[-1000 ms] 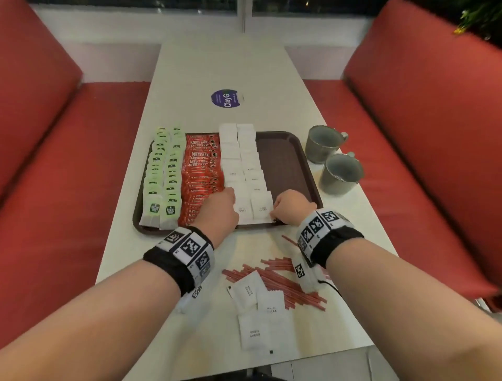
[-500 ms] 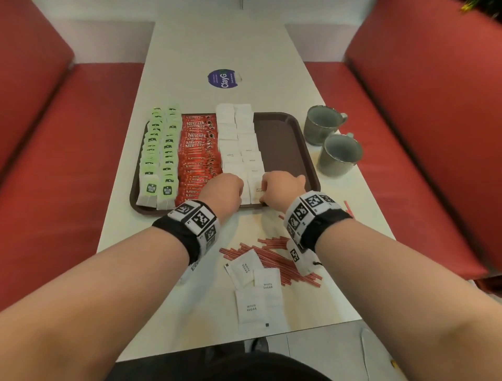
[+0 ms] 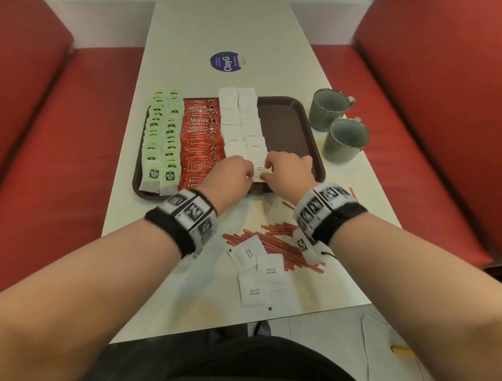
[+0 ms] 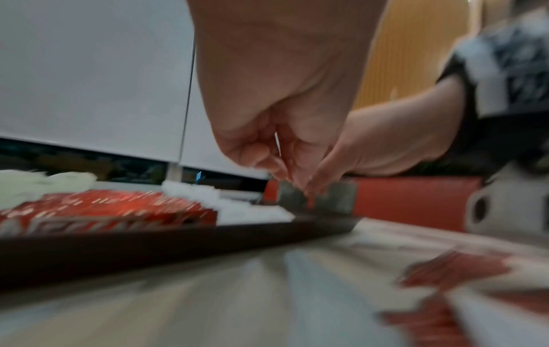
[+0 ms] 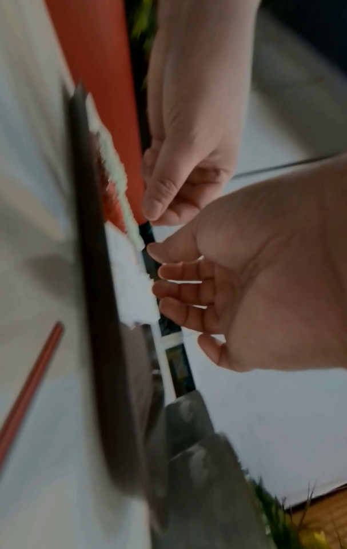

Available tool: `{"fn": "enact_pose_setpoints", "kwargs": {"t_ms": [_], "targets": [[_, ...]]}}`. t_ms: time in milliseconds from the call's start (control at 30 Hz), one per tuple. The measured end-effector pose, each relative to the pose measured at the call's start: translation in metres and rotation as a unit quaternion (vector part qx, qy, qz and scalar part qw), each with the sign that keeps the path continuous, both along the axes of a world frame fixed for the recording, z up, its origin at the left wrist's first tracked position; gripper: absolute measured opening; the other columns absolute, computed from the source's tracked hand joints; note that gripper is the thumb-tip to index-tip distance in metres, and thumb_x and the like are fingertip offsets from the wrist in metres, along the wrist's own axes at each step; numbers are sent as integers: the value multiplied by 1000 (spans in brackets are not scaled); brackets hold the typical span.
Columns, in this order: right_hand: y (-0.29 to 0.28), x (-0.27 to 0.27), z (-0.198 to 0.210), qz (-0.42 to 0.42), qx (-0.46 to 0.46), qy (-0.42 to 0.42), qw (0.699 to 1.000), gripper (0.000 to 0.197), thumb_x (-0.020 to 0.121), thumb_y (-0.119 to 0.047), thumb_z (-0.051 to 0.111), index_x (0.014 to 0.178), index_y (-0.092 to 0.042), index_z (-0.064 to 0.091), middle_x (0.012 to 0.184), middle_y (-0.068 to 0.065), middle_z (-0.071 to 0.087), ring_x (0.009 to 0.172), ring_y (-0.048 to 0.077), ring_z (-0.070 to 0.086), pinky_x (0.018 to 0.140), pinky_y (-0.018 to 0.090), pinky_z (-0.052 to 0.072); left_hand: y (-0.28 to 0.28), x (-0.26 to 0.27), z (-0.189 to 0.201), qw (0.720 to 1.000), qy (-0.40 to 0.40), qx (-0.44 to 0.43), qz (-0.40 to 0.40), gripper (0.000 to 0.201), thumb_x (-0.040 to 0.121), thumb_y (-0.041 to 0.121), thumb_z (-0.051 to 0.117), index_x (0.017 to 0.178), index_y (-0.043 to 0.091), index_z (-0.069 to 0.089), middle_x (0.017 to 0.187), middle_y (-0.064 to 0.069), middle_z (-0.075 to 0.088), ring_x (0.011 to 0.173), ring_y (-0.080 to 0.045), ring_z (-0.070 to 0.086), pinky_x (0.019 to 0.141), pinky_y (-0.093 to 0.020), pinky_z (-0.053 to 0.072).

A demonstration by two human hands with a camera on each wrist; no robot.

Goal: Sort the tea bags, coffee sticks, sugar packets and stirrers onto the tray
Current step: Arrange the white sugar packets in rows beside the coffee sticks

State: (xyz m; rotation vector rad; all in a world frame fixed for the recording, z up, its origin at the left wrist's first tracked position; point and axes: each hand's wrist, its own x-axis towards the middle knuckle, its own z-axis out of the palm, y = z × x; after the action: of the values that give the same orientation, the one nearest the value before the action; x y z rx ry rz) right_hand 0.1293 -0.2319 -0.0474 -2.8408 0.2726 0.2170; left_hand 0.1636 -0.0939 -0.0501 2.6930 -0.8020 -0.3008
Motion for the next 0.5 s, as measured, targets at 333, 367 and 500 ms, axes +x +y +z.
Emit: {"fn": "enact_pose_setpoints", "kwargs": {"t_ms": [333, 367, 500], "targets": [[7, -141, 0, 163, -21, 125, 978, 58, 79, -60, 59, 129, -31, 49, 127, -9, 48, 122, 18, 37, 96, 37, 27, 60, -121, -12, 974, 175, 78, -119, 69, 75, 57, 68, 133, 26, 47, 128, 10, 45, 119, -9, 38, 98, -22, 34], [9, -142, -5, 164, -31, 124, 978, 63, 79, -61, 58, 133, -31, 46, 130, -9, 45, 125, 18, 35, 97, 38, 26, 58, -122, -16, 976, 168, 77, -114, 71, 74, 57, 68, 134, 26, 46, 129, 10, 43, 119, -10, 37, 98, -22, 34], [17, -139, -17, 164, -68, 105, 978, 63, 77, -59, 61, 130, -27, 48, 129, -7, 44, 123, 21, 34, 96, 39, 26, 51, -125, -25, 982, 131, 72, -116, 64, 76, 52, 68, 129, 24, 48, 126, 7, 42, 117, -13, 37, 96, -26, 37]]}}
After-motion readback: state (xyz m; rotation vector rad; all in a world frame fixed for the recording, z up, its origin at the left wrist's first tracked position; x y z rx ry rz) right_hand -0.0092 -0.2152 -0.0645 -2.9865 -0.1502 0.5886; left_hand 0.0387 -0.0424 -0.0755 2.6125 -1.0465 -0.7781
